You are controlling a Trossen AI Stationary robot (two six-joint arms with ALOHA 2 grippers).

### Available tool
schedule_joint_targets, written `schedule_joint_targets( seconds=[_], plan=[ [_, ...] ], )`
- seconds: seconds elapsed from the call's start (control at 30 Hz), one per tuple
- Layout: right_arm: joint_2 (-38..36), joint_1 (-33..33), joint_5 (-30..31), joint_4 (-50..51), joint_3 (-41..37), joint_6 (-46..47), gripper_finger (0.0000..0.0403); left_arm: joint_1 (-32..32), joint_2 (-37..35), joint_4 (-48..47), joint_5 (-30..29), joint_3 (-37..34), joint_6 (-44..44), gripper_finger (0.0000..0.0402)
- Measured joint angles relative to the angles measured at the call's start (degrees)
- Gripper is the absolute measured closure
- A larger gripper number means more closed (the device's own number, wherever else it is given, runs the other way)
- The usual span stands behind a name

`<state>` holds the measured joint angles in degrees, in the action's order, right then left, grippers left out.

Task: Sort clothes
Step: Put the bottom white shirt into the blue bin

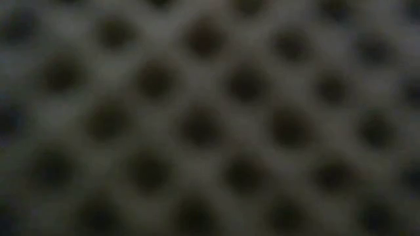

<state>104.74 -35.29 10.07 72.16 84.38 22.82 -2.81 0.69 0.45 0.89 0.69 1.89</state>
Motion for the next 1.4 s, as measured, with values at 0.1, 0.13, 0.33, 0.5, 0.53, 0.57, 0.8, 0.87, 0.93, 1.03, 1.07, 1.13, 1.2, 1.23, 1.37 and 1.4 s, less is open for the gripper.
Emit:
schedule_joint_targets(
  seconds=[0.1, 0.13, 0.33, 0.5, 0.53, 0.57, 0.8, 0.87, 0.93, 1.03, 1.07, 1.13, 1.2, 1.23, 1.37, 1.4],
  plan=[
    [0.8, 0.9, -3.8, 0.0, 0.0, 2.3, 0.0313, 0.0, 0.0, 0.0, 0.0, 0.0, 0.0, 0.0167],
    [0.2, 1.3, -5.6, 0.2, 0.2, 3.2, 0.0355, 0.0, 0.0, 0.0, 0.0, 0.0, 0.0, 0.0167],
    [-9.3, 2.6, -1.5, 12.7, 14.5, 13.4, 0.0397, 0.0, 0.0, 0.0, 0.0, 0.0, 0.0, 0.0167],
    [-19.8, 5.3, 18.8, 17.6, 29.6, 22.8, 0.0399, 0.0, 0.0, 0.0, 0.0, 0.0, 0.0, 0.0167],
    [-21.7, 6.6, 24.0, 18.4, 32.0, 24.5, 0.04, 0.0, 0.1, 0.1, 0.0, 0.0, 0.0, 0.0167],
    [-23.6, 8.1, 29.7, 18.0, 34.0, 24.7, 0.04, 0.0, 0.1, 0.1, 0.0, 0.0, 0.0, 0.0167],
    [-31.5, 13.1, 72.1, 10.5, 45.3, 14.2, 0.0401, 0.0, 0.2, 0.0, 0.0, 0.0, 0.0, 0.0167],
    [-32.4, 14.5, 79.7, 6.7, 47.2, 7.5, 0.0402, 0.0, 0.2, 0.0, 0.0, 0.0, 0.0, 0.0167],
    [-32.7, 17.7, 80.3, 4.6, 48.9, 1.6, 0.0402, 0.0, 0.2, 0.0, 0.0, 0.0, 0.0, 0.0167],
    [-32.4, 23.4, 80.2, 3.4, 48.9, -4.4, 0.0402, 0.0, 0.2, 0.0, 0.0, 0.0, 0.0, 0.0167],
    [-32.3, 25.0, 80.1, 3.4, 48.7, -7.0, 0.0402, 0.0, 0.2, 0.0, 0.0, 0.0, 0.0, 0.0167],
    [-32.2, 27.6, 79.6, 3.3, 48.2, -9.2, 0.0402, 0.0, 0.2, 0.0, 0.0, 0.0, 0.0, 0.0167],
    [-31.8, 28.9, 77.3, 3.4, 47.9, -11.1, 0.0402, 0.0, 0.2, 0.0, 0.0, 0.0, 0.0, 0.0167],
    [-31.6, 29.2, 75.1, 3.7, 47.9, -11.5, 0.0402, 0.0, 0.2, 0.0, 0.0, 0.0, 0.0, 0.0167],
    [-30.1, 29.4, 57.8, 5.0, 47.9, -8.7, 0.0402, 0.0, 0.2, 0.0, 0.0, 0.0, 0.0, 0.0167],
    [-29.4, 29.3, 53.2, 5.5, 47.9, -7.8, 0.0402, 0.0, 0.2, 0.0, 0.0, 0.0, 0.0, 0.0167]
  ],
)
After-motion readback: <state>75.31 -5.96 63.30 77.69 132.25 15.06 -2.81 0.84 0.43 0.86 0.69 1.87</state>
